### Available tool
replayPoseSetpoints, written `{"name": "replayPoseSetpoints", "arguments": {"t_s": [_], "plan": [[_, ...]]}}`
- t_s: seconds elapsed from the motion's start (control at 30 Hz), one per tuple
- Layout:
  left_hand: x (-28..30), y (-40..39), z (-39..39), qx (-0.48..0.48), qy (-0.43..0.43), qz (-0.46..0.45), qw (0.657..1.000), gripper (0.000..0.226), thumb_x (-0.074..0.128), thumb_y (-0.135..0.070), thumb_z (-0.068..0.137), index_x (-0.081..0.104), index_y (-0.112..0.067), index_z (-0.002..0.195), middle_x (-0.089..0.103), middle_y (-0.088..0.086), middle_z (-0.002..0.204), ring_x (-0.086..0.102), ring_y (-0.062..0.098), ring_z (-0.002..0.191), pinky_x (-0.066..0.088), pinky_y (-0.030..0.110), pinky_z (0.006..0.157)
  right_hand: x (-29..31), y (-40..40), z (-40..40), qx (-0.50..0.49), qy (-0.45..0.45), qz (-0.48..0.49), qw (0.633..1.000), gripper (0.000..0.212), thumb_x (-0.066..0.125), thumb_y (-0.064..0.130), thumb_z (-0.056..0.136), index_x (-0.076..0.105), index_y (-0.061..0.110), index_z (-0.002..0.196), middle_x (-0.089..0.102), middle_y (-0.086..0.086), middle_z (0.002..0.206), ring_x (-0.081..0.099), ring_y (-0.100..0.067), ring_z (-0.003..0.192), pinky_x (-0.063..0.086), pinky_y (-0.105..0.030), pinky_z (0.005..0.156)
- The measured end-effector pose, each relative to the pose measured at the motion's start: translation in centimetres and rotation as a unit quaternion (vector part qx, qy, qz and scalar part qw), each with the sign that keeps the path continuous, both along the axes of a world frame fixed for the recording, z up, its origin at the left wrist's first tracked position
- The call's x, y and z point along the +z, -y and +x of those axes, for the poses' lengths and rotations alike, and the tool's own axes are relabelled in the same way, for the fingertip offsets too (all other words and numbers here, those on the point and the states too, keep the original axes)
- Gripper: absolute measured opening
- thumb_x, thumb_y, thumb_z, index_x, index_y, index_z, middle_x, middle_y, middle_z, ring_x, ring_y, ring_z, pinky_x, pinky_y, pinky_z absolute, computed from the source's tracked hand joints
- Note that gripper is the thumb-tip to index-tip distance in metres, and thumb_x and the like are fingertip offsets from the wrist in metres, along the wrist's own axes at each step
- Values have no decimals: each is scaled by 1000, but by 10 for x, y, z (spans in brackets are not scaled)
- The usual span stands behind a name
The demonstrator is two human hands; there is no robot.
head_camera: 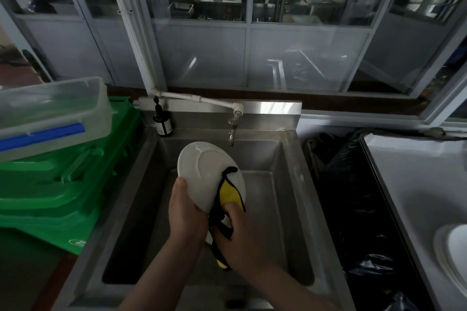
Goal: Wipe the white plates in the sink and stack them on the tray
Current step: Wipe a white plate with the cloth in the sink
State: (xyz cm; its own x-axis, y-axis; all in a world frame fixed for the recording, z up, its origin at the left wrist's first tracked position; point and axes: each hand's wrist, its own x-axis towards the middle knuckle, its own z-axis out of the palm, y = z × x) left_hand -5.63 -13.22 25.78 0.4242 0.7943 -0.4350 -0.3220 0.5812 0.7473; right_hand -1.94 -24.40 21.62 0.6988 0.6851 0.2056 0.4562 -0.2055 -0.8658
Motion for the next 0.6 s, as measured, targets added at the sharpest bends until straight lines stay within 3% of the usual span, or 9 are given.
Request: {"name": "replayPoseSetpoints", "arguments": {"t_s": [0.1,0.3,0.43,0.6], "plan": [[0,1,-1,-9,6,-1,1000,27,47,-45,102,66,-27,108,70,11,117,67,29,108,54,51,94,-1,0,-1,2,24,11,1000,23,66,23,93,48,12,86,42,14,71,46,3,65,27,-5,59],[-1,-3,-2,-24,39,-28,999,26,46,-42,104,64,-25,109,70,13,116,65,34,112,52,55,97,-11,6,4,7,-7,26,1000,25,61,35,92,48,14,88,44,6,74,45,-9,66,29,-12,58],[-3,-8,-5,-32,55,-44,997,26,45,-40,104,64,-23,108,71,10,114,61,34,117,43,59,107,-29,16,18,-32,-24,-4,999,26,59,42,86,50,18,90,48,3,80,51,-15,73,42,-35,63],[1,-10,-5,-48,56,-55,996,37,45,-38,105,60,-15,129,68,13,125,60,34,122,41,58,110,-33,29,33,-22,-40,-17,999,21,68,13,90,50,25,88,50,9,79,51,-2,75,35,-11,62]]}}
